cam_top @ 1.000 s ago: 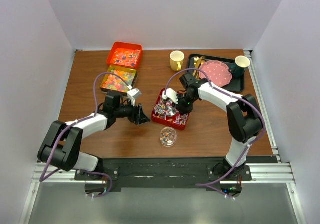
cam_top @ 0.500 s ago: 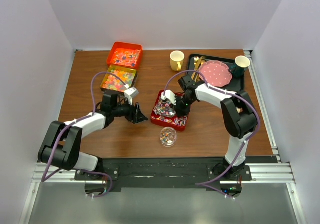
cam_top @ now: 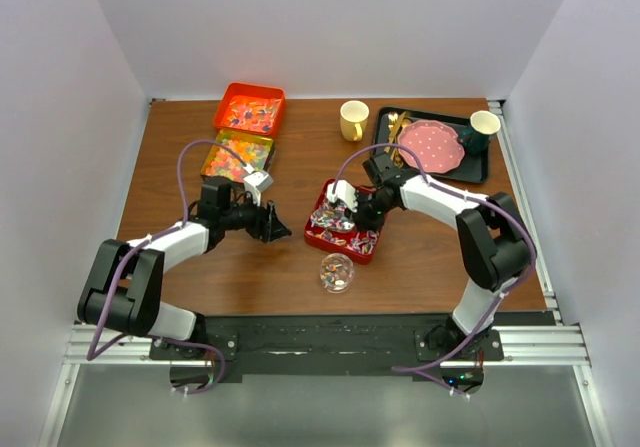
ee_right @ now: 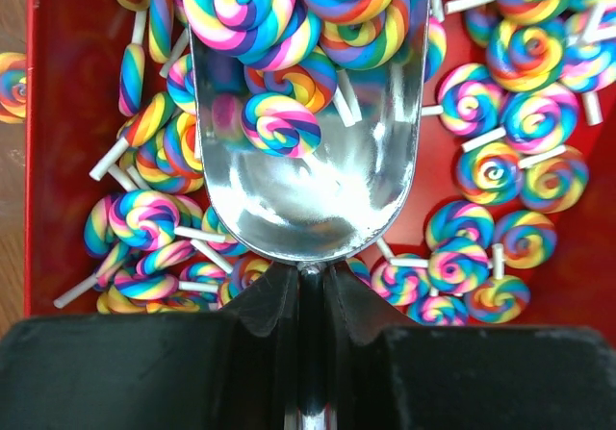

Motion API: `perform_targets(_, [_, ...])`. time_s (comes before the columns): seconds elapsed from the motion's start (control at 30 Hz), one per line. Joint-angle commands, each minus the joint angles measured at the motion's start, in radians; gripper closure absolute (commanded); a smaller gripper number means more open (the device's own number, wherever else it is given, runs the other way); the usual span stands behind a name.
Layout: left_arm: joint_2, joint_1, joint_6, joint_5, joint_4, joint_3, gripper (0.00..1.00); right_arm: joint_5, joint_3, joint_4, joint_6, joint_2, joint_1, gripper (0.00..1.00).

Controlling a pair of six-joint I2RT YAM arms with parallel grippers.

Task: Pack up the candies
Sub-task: Scoop the fake candies from the storage box, then place the fake candies in the packing bottle.

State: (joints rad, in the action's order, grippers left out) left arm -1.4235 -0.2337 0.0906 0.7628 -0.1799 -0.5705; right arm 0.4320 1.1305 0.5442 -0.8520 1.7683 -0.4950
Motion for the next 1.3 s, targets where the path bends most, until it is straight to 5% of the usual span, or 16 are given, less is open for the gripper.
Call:
perform_targets(0.0, [-0.002,0.025,-0.041,0.009,0.022,-0.038,0.32,-0.036,-0.047,-0.145,0.031,-0.082,0.009,1.00])
perform_targets(0.53, [-0.018,0.056,-0.075,-0.045,0.097,-0.084,0.25,0.014,-0.185,-0.184,-0.045,-0.280,0.042,1.00])
perform_targets(0.77, [0.021,0.059,-0.112,-0.137,0.137,-0.086,0.18,0.001,-0.203,-0.049,-0.160,-0.420,0.042,1.00])
perform_targets(1.0, [0.070,0.076,-0.098,-0.181,0.085,-0.088,0.11,-0.120,-0.159,0.161,-0.361,-0.493,-0.005,1.00])
perform_targets(1.27, [0.104,0.102,-0.098,-0.206,0.043,-0.092,0.10,-0.364,-0.156,0.269,-0.389,-0.530,-0.189,1.00])
